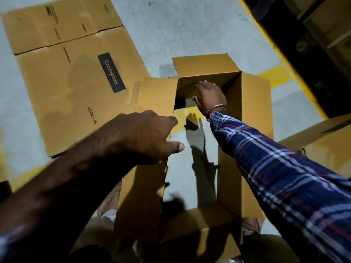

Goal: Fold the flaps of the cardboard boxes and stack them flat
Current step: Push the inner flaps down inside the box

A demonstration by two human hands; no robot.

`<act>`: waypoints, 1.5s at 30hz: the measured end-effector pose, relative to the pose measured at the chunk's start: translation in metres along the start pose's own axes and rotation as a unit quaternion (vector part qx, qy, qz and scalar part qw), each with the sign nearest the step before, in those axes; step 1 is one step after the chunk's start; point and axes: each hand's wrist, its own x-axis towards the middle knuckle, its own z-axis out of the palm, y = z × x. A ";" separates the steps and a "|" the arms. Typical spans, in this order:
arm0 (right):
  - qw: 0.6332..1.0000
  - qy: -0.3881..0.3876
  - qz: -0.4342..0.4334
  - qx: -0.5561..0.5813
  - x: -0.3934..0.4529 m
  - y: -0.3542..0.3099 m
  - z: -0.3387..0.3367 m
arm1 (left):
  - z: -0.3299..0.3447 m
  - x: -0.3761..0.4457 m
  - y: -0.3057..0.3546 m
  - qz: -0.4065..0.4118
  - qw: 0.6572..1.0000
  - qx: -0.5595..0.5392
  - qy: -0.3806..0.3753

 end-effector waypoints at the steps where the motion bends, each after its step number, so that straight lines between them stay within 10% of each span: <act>1: 1.000 -0.017 0.018 0.015 -0.016 -0.006 -0.003 | -0.001 -0.005 0.002 0.002 1.000 -0.004 0.002; 9: 0.890 -0.442 0.024 0.113 -0.174 -0.067 0.000 | -0.009 -0.020 0.014 -0.007 1.000 -0.004 0.021; 14: 0.826 -0.546 -0.035 0.135 -0.295 -0.114 0.033 | 0.000 -0.027 0.018 0.006 0.999 -0.012 0.044; 22: 0.938 -0.346 -0.019 0.018 -0.364 -0.186 0.028 | 0.012 -0.040 0.027 0.011 0.998 -0.008 0.053; 29: 0.969 -0.149 0.126 0.149 -0.306 -0.141 -0.058 | -0.004 -0.060 -0.008 -0.020 0.990 -0.083 0.116; 35: 0.922 -0.043 0.244 0.299 -0.269 -0.046 -0.097 | -0.006 -0.072 -0.019 -0.042 0.965 -0.130 0.222; 40: 0.794 0.079 0.257 0.545 -0.247 -0.040 -0.167 | 0.004 -0.075 -0.013 -0.020 0.970 -0.192 0.149; 45: 0.773 0.116 0.192 0.593 -0.248 -0.030 -0.221 | 0.024 -0.076 0.014 -0.048 0.954 -0.295 -0.019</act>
